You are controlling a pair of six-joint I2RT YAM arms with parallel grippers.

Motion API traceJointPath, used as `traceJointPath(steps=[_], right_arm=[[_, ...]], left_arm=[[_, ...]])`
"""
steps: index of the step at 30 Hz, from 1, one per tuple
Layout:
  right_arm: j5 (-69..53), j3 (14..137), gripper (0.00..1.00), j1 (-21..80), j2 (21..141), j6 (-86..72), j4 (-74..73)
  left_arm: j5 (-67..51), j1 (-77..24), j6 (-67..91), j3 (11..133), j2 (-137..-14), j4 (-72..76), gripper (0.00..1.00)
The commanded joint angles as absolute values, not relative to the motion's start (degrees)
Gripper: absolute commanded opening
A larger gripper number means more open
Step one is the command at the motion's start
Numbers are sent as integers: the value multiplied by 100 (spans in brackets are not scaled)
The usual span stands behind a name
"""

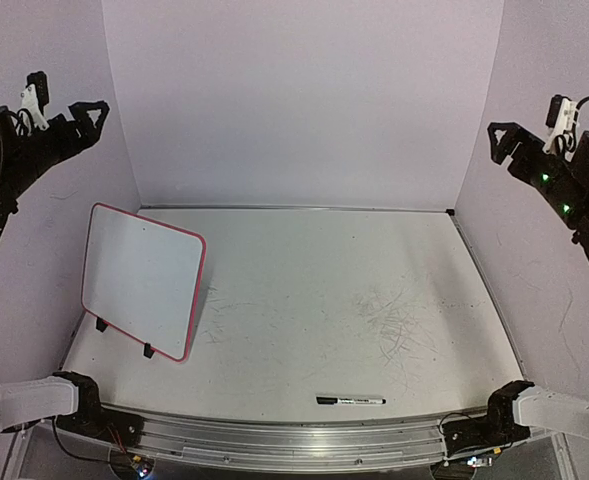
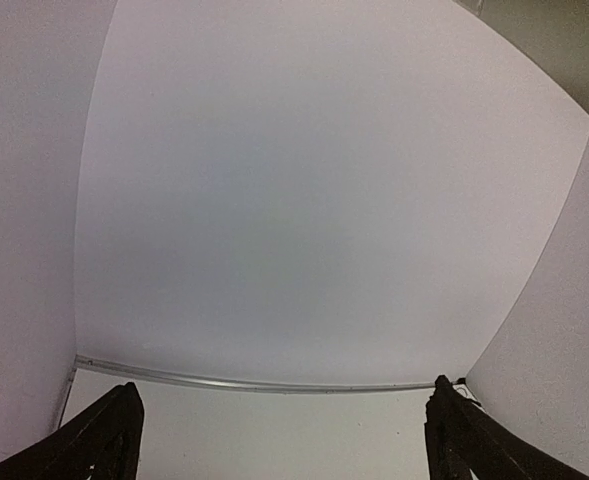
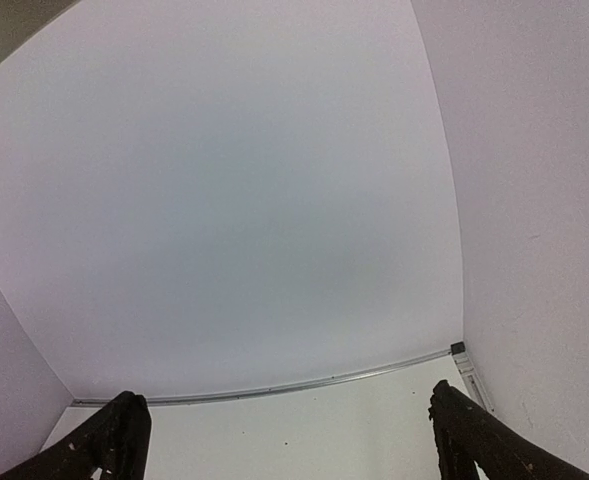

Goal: Write a sentence on the whiteboard
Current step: Move the whiteboard to the corner of the board.

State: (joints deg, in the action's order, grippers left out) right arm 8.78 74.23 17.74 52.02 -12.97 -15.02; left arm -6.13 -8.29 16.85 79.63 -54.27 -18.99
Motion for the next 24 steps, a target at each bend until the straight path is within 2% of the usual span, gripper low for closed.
traceJointPath(steps=[1,8,17,24], right_arm=[[734,7208,98,1801,5324,-1487,-1171],[45,6932,98,1802,5783,-1442,-758],[159,6687,98,1799,5864,-1538,-495],[230,6592,98,1794,5705,-1459,-447]], left_arm=[[-743,-808,1819,7688,-5221,-2142,99],[-1064,-805,2091,7115,-4942,-2804,99],[-1200,-807,2218,6431,-4926,-4402,99],[-1914,-813,2307,5333,-5147,-5425,99]])
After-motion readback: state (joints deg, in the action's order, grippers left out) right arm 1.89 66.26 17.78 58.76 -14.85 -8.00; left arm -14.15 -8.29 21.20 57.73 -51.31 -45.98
